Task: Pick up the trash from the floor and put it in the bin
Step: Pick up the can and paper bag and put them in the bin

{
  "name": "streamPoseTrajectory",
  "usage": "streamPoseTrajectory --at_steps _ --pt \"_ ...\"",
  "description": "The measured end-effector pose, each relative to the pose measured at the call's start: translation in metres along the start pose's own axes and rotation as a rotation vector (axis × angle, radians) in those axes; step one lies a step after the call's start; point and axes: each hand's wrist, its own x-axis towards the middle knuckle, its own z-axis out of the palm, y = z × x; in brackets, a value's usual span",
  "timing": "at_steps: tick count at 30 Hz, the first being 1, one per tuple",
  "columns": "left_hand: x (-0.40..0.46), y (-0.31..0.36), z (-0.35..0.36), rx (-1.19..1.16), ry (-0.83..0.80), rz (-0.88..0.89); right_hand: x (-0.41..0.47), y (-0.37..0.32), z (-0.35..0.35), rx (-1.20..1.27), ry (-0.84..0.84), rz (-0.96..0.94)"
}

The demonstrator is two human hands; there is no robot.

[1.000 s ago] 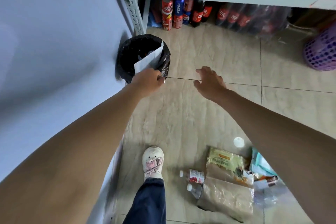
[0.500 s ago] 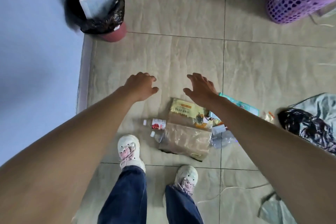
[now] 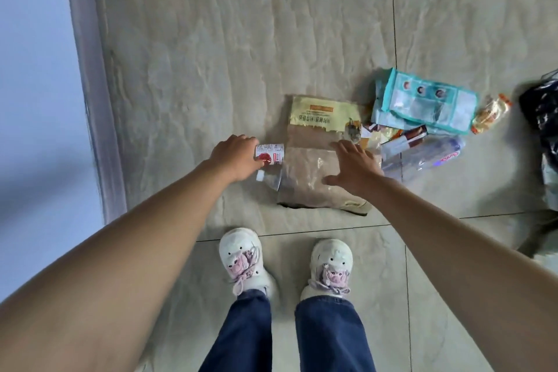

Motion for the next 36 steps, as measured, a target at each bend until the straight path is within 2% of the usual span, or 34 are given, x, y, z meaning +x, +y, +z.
streamPoseTrajectory --at_steps 6,11,15,20,24,28,36 --pt "0.044 -0.027 0.069 -0.013 0.018 -0.068 0.047 -0.001 0.07 -0.123 -0.024 -0.048" --pt "0.087 -0.035 0.099 0.096 0.125 -0.004 0.082 0.004 0.113 -0.269 -0.111 -0.022" --pt "0.114 -0.029 0.119 0.19 0.119 0.021 0.096 0.014 0.135 -0.266 -0.055 0.004" --pt "0.133 -0.025 0.132 0.167 0.129 -0.145 0.099 0.024 0.145 -0.183 0.068 -0.057" --pt "0.129 -0.032 0.121 0.082 0.144 -0.239 0.091 0.032 0.139 -0.183 0.191 -0.119" --pt "0.107 -0.038 0.09 0.009 0.152 -0.298 0.074 0.033 0.113 -0.124 0.24 -0.11" --pt "0.042 -0.012 -0.013 -0.019 0.199 -0.271 0.029 0.017 0.0 -0.099 0.329 -0.054"
